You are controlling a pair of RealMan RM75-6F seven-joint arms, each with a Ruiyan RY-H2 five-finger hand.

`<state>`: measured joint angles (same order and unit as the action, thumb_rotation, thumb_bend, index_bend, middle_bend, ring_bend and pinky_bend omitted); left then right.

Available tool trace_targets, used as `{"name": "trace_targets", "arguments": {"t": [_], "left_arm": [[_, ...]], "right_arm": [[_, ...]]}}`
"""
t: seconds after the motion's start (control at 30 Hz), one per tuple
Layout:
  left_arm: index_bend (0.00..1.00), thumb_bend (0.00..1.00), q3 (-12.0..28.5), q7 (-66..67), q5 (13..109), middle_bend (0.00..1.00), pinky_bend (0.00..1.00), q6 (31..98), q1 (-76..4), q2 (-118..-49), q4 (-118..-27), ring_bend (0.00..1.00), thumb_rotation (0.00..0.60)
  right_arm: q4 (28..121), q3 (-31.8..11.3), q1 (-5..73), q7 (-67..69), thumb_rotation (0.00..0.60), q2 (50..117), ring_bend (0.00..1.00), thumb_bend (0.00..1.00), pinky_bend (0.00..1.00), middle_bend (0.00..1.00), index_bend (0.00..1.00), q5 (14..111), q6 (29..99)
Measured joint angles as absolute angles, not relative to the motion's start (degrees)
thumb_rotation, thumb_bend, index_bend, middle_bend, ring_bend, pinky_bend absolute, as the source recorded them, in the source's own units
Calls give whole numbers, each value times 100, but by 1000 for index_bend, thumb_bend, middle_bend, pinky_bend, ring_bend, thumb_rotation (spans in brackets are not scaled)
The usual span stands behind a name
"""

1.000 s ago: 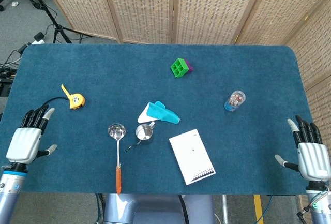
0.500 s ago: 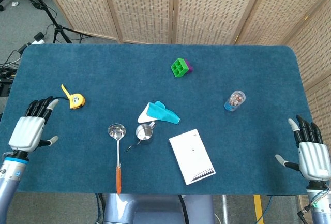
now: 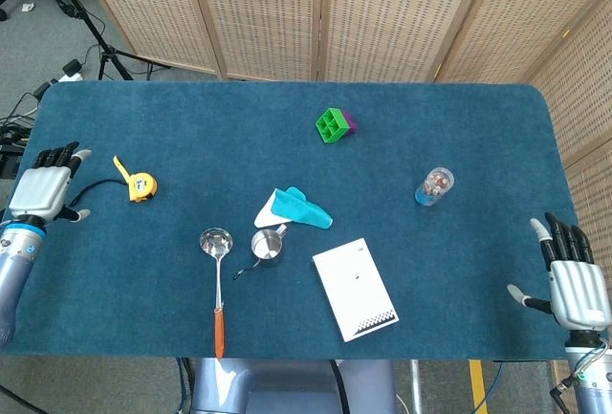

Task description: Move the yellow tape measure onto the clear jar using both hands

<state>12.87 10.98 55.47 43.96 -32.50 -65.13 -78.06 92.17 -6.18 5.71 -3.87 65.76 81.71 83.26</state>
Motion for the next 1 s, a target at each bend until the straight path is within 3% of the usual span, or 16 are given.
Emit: {"name": "trace_targets", "arguments": {"t": [0.3, 0.63, 1.0], "left_arm": [[209, 178, 1173, 1728, 4523, 0, 0, 3605, -4033, -7032, -6921, 0, 600], [212, 184, 880, 2077, 3529, 0, 0, 3249, -4530, -7535, -6376, 0, 600], [220, 191, 502, 2341, 3221, 0, 0, 3269, -4778, -7971, -6018, 0, 600]], "right_arm": [[9157, -629, 614, -400, 600, 6618, 0, 105, 0, 0, 0, 8115, 8247], [9100, -650, 628, -329, 600, 6634, 0, 105, 0, 0, 0, 8089, 8240], [9102, -643, 627, -303, 600, 6631, 0, 105, 0, 0, 0, 8080, 8235]]}}
